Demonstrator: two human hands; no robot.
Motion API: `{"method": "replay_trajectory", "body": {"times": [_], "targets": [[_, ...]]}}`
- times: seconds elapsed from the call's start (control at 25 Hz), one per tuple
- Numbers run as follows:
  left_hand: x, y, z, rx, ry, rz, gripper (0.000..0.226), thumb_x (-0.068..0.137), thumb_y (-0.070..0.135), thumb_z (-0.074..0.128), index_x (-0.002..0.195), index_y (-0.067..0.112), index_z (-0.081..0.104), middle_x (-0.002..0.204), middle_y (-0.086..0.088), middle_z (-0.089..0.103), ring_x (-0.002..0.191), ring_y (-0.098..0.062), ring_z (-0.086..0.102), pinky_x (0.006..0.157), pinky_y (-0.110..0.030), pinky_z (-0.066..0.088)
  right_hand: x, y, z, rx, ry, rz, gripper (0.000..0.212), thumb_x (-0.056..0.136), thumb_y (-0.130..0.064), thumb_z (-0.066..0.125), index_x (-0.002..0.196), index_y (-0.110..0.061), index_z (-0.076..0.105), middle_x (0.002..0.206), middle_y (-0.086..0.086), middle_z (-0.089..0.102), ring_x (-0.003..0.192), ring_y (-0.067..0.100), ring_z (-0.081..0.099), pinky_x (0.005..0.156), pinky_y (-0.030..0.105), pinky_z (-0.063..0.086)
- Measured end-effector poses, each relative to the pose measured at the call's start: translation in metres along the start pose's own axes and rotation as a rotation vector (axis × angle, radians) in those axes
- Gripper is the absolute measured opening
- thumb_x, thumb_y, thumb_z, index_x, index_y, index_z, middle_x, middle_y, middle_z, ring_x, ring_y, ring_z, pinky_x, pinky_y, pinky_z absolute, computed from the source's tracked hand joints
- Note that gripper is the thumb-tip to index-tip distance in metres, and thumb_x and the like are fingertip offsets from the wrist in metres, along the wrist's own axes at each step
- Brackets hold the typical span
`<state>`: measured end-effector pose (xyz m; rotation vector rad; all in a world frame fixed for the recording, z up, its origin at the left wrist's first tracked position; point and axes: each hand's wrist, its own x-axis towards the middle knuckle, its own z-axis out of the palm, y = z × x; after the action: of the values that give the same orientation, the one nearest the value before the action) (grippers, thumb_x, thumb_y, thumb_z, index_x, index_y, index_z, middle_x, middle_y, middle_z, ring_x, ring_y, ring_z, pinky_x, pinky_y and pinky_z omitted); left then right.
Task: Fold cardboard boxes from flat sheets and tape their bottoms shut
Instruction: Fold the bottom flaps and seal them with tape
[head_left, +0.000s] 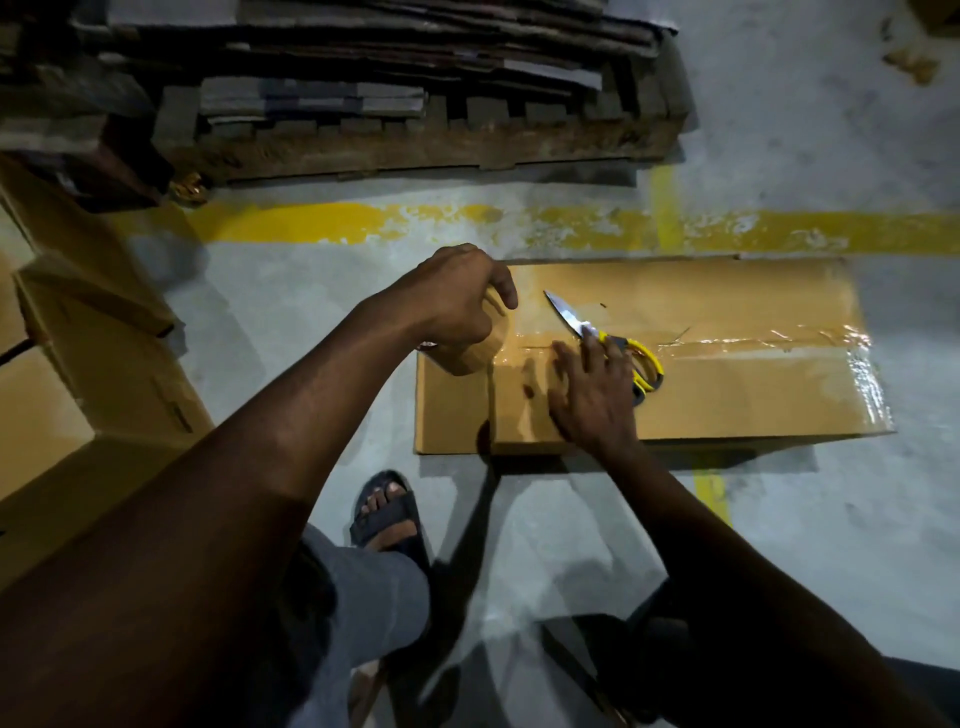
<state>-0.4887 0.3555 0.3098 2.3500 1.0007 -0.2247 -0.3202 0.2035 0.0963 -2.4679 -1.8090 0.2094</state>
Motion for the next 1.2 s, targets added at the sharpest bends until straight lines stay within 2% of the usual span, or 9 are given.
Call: {"method": "replay_trajectory", "body": {"times": [0.08,0.16,0.36,0.44,0.52,0.76,0.88,1.0,1.2], "targets": [[0.008,0.008,0.007,0.006,-0.016,0.025,0.057,0.066,-0.004,0.056,0.108,0.033,0.066,0.086,0.009,0.045,0.100,-0.019,0.047,0.071,-0.026,0.037,0.003,0.034,-0.001,-0.088,-0.044,0.123,0.055,0.090,-0.045,0.052,0.143,-0.033,0.038,0.156,0.011,0.030,0.133,0.044,0.034,0.102,0.060,0.030],[0.015,0.015,0.016,0.036,-0.042,0.062,0.056,0.066,-0.001,0.058,0.108,0.034,0.066,0.105,0.001,0.055,0.108,-0.022,0.050,0.075,-0.029,0.041,0.007,0.058,-0.005,-0.124,-0.081,0.091,0.052,0.092,-0.046,0.053,0.141,-0.040,0.036,0.154,0.004,0.032,0.126,0.041,0.039,0.094,0.054,0.040],[0.029,0.046,0.035,0.071,-0.034,0.080,0.055,0.068,-0.001,0.064,0.113,0.031,0.065,0.120,-0.004,0.052,0.114,-0.023,0.049,0.088,-0.037,0.047,0.037,0.099,-0.018,-0.021,-0.066,0.162,0.054,0.094,-0.051,0.049,0.143,-0.034,0.037,0.148,0.009,0.036,0.121,0.042,0.043,0.092,0.052,0.041],[0.038,0.065,0.045,0.052,-0.001,0.096,0.057,0.066,-0.002,0.065,0.113,0.030,0.065,0.120,-0.004,0.051,0.115,-0.023,0.049,0.092,-0.039,0.047,0.041,0.134,-0.017,0.031,-0.083,0.182,0.058,0.097,-0.054,0.036,0.150,-0.031,0.030,0.154,0.013,0.031,0.131,0.042,0.037,0.101,0.055,0.037],[0.046,0.083,0.056,0.036,0.006,0.123,0.056,0.067,-0.001,0.067,0.114,0.029,0.065,0.121,-0.003,0.052,0.115,-0.022,0.048,0.093,-0.038,0.046,0.034,0.182,-0.014,0.017,-0.125,0.333,0.058,0.100,-0.053,0.029,0.153,-0.029,0.024,0.161,0.014,0.019,0.143,0.043,0.022,0.109,0.062,0.025],[0.060,0.111,0.083,0.034,-0.041,0.192,0.056,0.065,0.001,0.067,0.115,0.026,0.065,0.118,-0.004,0.052,0.114,-0.021,0.047,0.089,-0.032,0.043,0.001,0.286,-0.024,0.139,-0.185,0.843,0.078,0.089,-0.076,0.030,0.154,-0.040,0.006,0.163,0.013,-0.010,0.146,0.049,-0.008,0.108,0.075,-0.001],[0.062,0.112,0.086,0.038,-0.055,0.172,0.056,0.066,0.000,0.068,0.115,0.028,0.065,0.119,-0.002,0.051,0.112,-0.020,0.048,0.085,-0.027,0.041,-0.004,0.292,-0.029,0.154,-0.185,0.920,0.092,0.076,-0.088,0.036,0.152,-0.043,0.008,0.162,0.019,-0.007,0.144,0.051,0.003,0.107,0.073,0.005],[0.061,0.113,0.081,-0.004,-0.054,0.179,0.058,0.066,-0.004,0.066,0.115,0.027,0.066,0.116,0.000,0.053,0.111,-0.017,0.049,0.083,-0.024,0.039,-0.006,0.273,-0.038,0.171,-0.082,0.905,0.089,0.069,-0.087,0.048,0.144,-0.044,0.029,0.150,0.021,0.022,0.129,0.048,0.031,0.102,0.061,0.025],[0.058,0.120,0.082,-0.218,-0.111,0.079,0.057,0.075,-0.007,0.066,0.125,0.018,0.062,0.121,0.000,0.052,0.098,-0.015,0.052,0.074,-0.021,0.036,-0.010,0.151,-0.017,0.237,-0.027,0.714,0.082,0.066,-0.082,0.056,0.138,-0.045,0.041,0.136,0.017,0.036,0.115,0.041,0.040,0.093,0.050,0.036]]}}
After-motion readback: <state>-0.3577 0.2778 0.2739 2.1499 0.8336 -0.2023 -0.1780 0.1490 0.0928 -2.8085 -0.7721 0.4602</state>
